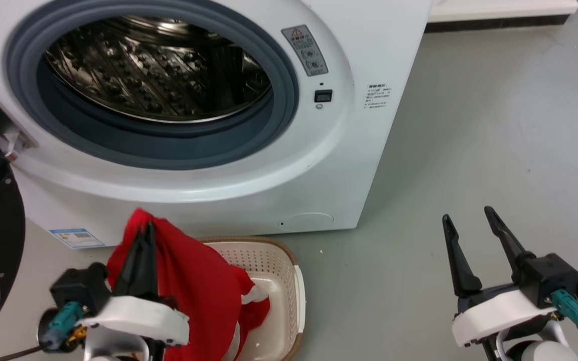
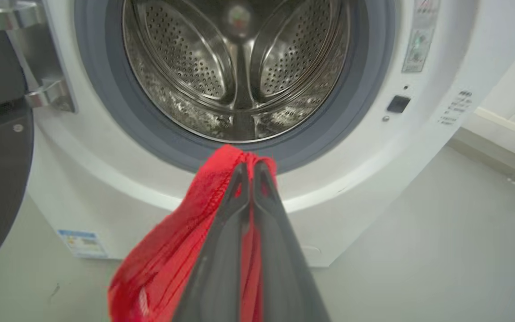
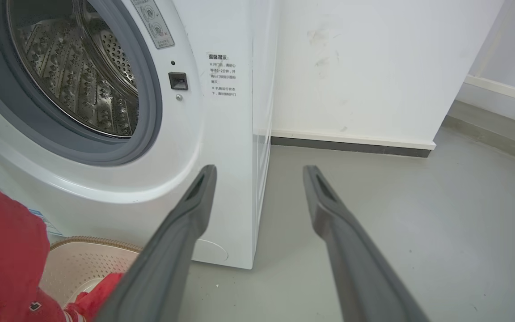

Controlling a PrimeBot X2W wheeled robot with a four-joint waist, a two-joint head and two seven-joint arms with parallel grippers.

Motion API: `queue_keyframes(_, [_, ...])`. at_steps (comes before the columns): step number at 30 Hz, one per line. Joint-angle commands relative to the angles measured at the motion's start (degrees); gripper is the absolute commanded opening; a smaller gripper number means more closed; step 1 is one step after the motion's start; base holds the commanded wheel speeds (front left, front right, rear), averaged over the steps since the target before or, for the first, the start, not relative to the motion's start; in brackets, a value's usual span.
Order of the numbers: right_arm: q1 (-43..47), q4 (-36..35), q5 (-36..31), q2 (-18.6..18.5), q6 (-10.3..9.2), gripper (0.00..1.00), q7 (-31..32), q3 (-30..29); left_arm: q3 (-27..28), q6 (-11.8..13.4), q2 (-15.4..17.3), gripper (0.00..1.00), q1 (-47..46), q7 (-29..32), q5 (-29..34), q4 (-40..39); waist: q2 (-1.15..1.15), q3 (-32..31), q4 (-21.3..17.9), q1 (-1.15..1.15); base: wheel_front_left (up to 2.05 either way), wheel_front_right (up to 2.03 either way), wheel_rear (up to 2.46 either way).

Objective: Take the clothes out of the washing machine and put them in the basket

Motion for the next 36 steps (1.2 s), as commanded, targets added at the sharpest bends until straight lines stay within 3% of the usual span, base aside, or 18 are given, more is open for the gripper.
queue_keyframes(1, [-1.1,0.0,0.1,0.1,-0.06,1.00,-0.3,0.1,-0.1,-0.5,-0.1,0.00,-0.2,-1.2,0.1,3.0,0.00,2.0,-0.3,0.00,0.00,0.00,0.00])
queue_keyframes(9, [-5.0,-0.6,0.5,0.1,-0.05,1.00,-1.3,1.2,-0.9,-3.9,-3.1,0.00,-6.9,-8.2,-2.2,24.1,0.00,10.3,-1.6,0.00,0.00,0.00,0.00])
queue_keyframes(19, [-11.4,0.1,1.8,0.1,-0.05,1.00,-3.7,4.0,-1.4,-7.2,-2.8,0.00,-20.2,-11.7,0.6,42.7,0.00,23.9,-5.9,0.00,0.00,0.00,0.00])
queue_keyframes(27, [-16.4,1.8,4.0,0.1,-0.06,1.00,-6.1,7.0,0.2,-7.1,-0.4,0.00,-26.8,-11.9,4.0,50.6,0.00,33.9,-10.5,0.00,0.00,0.00,0.00])
queue_keyframes(36, [-19.6,4.6,6.6,0.1,-0.05,1.00,-8.4,10.0,2.1,-6.9,2.1,0.00,-30.2,-11.9,7.0,57.1,0.00,39.7,-14.5,0.00,0.00,0.00,0.00])
